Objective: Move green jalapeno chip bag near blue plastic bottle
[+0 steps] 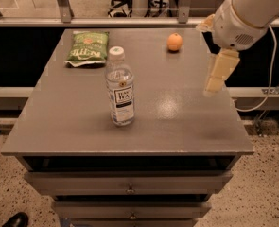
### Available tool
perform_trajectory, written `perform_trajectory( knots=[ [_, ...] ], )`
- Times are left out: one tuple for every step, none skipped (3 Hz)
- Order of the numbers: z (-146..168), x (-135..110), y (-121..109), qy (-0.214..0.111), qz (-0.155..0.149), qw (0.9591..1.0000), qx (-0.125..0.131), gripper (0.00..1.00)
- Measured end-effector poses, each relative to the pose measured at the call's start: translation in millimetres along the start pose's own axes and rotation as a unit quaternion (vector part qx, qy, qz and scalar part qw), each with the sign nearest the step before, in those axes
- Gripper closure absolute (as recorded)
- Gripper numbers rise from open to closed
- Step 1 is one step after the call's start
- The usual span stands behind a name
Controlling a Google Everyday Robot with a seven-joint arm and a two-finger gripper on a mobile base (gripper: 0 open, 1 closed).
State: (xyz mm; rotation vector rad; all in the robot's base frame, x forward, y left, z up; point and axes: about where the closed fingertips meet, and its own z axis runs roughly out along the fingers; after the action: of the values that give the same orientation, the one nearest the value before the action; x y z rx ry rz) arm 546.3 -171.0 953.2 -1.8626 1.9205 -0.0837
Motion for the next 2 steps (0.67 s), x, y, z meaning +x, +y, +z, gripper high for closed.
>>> perform_trajectory(
  knots=[
    [28,-34,-36,-0.043,-0.028,0.9986,0.012,0.0],
    [49,-85,-64,-0.077,-0.014,0.9966,0.025,0.0]
  ],
)
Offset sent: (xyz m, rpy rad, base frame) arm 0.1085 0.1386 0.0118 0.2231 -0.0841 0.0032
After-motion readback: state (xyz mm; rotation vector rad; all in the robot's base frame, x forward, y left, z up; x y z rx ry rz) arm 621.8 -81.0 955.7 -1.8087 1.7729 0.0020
